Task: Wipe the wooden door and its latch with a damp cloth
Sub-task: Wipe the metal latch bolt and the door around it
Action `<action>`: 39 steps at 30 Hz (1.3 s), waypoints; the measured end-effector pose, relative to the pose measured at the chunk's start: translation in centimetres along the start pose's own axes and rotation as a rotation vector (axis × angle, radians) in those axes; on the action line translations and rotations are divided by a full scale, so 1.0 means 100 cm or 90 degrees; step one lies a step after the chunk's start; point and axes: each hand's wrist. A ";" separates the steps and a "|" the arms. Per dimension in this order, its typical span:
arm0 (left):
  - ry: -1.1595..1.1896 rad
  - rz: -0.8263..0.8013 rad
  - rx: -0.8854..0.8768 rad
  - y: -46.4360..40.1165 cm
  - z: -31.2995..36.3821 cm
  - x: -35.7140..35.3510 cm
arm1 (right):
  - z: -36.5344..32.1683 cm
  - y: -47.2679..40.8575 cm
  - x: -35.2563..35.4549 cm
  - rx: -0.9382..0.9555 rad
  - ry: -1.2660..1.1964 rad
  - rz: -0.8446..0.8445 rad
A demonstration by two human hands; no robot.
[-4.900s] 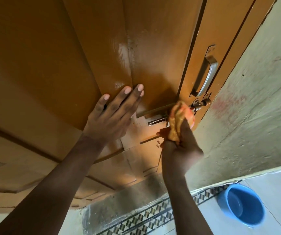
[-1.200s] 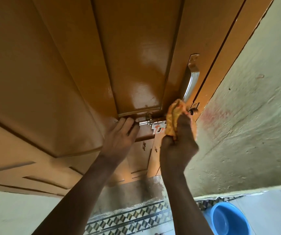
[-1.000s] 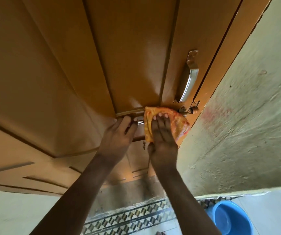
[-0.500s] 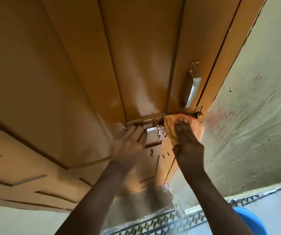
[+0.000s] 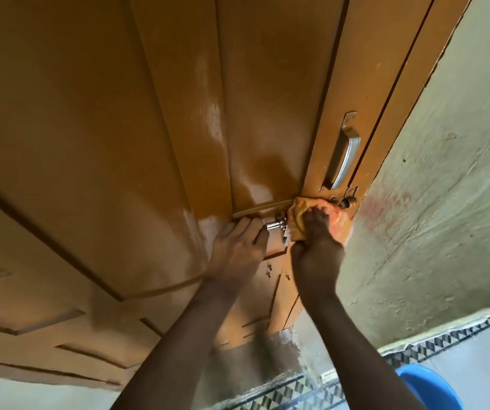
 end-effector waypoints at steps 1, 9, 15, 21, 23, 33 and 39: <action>-0.002 0.007 0.005 0.001 0.001 -0.001 | -0.006 0.008 -0.005 0.027 0.015 -0.034; -0.032 0.040 -0.019 0.006 0.000 -0.006 | 0.018 -0.013 0.016 0.029 0.085 -0.012; -0.020 0.073 0.000 0.009 0.001 -0.011 | 0.034 0.003 0.018 0.226 0.092 -0.084; -0.017 0.095 -0.017 0.006 0.001 -0.009 | 0.016 0.001 -0.001 0.092 0.058 -0.026; -0.010 0.086 -0.019 0.006 0.001 -0.008 | 0.021 0.009 0.003 0.188 0.063 -0.079; 0.000 0.045 -0.027 0.004 -0.002 -0.006 | 0.017 0.018 0.000 0.188 0.074 -0.051; -0.028 0.038 -0.067 0.000 -0.003 -0.007 | 0.040 -0.010 0.004 0.072 0.106 0.019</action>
Point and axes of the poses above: each hand's wrist, its own y-axis away from the middle knuckle, its own x-axis out of the back of the hand, z = x × y, and after that the axes turned 3 degrees about z, right-handed
